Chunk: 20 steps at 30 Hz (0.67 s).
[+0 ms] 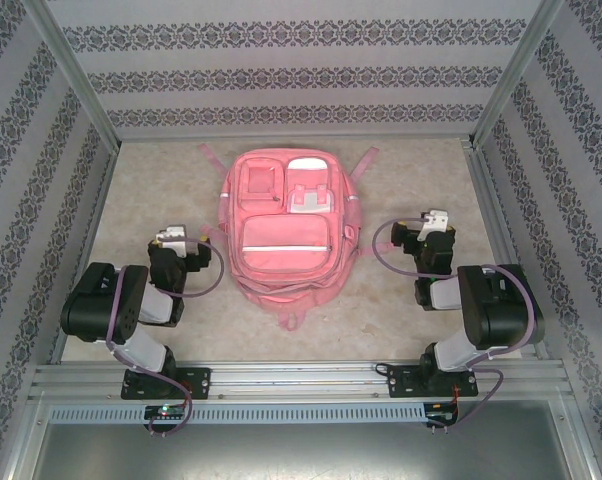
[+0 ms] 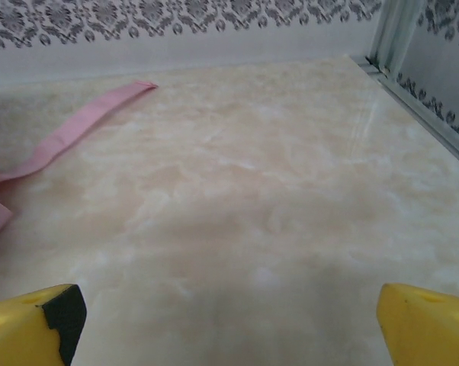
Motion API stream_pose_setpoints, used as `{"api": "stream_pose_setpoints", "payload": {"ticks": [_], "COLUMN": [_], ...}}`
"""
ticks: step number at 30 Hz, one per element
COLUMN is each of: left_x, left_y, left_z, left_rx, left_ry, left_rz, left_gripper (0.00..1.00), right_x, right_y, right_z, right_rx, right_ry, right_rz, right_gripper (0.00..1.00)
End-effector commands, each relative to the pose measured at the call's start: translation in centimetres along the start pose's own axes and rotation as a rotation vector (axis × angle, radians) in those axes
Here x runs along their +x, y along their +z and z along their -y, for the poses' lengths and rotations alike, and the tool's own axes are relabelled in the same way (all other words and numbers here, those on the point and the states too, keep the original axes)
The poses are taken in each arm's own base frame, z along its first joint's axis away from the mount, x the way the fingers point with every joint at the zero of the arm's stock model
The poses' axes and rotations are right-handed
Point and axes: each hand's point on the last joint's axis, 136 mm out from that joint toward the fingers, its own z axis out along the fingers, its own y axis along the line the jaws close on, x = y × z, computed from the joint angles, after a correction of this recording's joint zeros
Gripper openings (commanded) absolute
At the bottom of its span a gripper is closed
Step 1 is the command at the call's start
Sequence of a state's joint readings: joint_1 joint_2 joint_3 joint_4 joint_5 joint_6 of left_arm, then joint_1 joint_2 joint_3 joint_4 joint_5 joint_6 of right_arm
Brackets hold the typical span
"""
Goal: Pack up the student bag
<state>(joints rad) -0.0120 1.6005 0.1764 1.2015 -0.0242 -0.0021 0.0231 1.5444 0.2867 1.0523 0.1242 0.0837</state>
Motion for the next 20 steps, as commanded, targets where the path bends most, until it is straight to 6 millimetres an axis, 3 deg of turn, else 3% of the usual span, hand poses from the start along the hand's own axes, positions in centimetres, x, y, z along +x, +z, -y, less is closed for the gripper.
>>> {"api": "stream_pose_setpoints", "payload": {"ticks": [1, 3, 6, 12, 20], "left_x": [-3.7, -3.3, -3.6, -3.6, -3.5], "left_y": [0.1, -0.9, -0.5, -0.3, -0.7], "left_z": [2.4, 2.3, 2.4, 0.2, 0.7], "left_rx": [0.130, 0.128, 0.132, 0.008, 0.037], "left_ry": [0.059, 0.056, 0.058, 0.007, 0.013], "left_rz": [0.150, 0.170, 0.169, 0.169, 0.164], "left_gripper": [1.00, 1.00, 1.00, 1.00, 1.00], "right_x": [-1.4, -1.5, -1.5, -1.4, -1.5], "right_y": [0.1, 0.0, 0.0, -0.1, -0.2], "right_z": [0.2, 0.1, 0.1, 0.0, 0.0], "right_rx": [0.050, 0.047, 0.048, 0.042, 0.041], "right_ry": [-0.039, -0.041, -0.043, -0.046, -0.044], "right_rz": [0.048, 0.055, 0.056, 0.058, 0.061], "right_gripper": [0.98, 0.98, 0.98, 0.98, 0.98]}}
